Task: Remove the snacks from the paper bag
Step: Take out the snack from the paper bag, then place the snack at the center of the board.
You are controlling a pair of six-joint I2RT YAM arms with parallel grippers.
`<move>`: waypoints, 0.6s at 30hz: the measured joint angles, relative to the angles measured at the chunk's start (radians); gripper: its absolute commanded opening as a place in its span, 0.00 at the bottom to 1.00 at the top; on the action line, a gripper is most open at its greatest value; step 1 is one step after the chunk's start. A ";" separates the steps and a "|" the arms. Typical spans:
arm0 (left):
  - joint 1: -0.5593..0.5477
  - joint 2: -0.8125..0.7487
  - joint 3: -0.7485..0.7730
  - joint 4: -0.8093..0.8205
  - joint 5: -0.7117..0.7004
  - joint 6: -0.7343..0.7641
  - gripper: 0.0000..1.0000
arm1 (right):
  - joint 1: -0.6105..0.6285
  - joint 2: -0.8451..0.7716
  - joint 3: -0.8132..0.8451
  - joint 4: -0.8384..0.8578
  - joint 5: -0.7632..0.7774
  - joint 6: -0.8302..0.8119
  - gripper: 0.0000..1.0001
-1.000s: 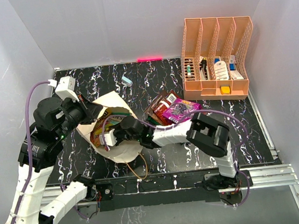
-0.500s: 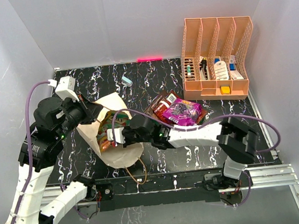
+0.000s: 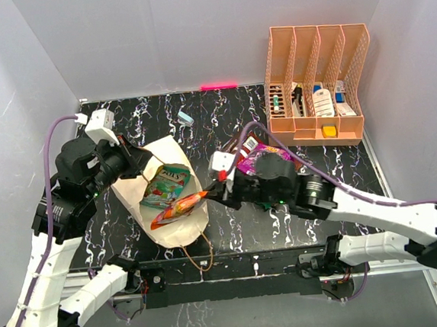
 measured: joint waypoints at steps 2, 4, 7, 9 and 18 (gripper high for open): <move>0.000 0.002 0.000 0.000 -0.001 0.000 0.00 | 0.001 -0.060 0.000 -0.033 0.021 0.030 0.07; 0.000 0.002 -0.004 0.002 -0.002 0.000 0.00 | 0.004 -0.115 0.009 -0.072 0.076 0.054 0.07; 0.000 0.002 -0.011 0.003 -0.002 0.000 0.00 | 0.008 -0.153 0.048 -0.131 0.234 0.086 0.07; 0.000 0.002 -0.013 0.003 -0.002 0.000 0.00 | 0.008 -0.152 0.077 -0.161 0.375 0.103 0.07; 0.000 0.003 -0.013 0.003 -0.003 0.000 0.00 | 0.001 -0.064 0.097 -0.187 0.911 0.000 0.07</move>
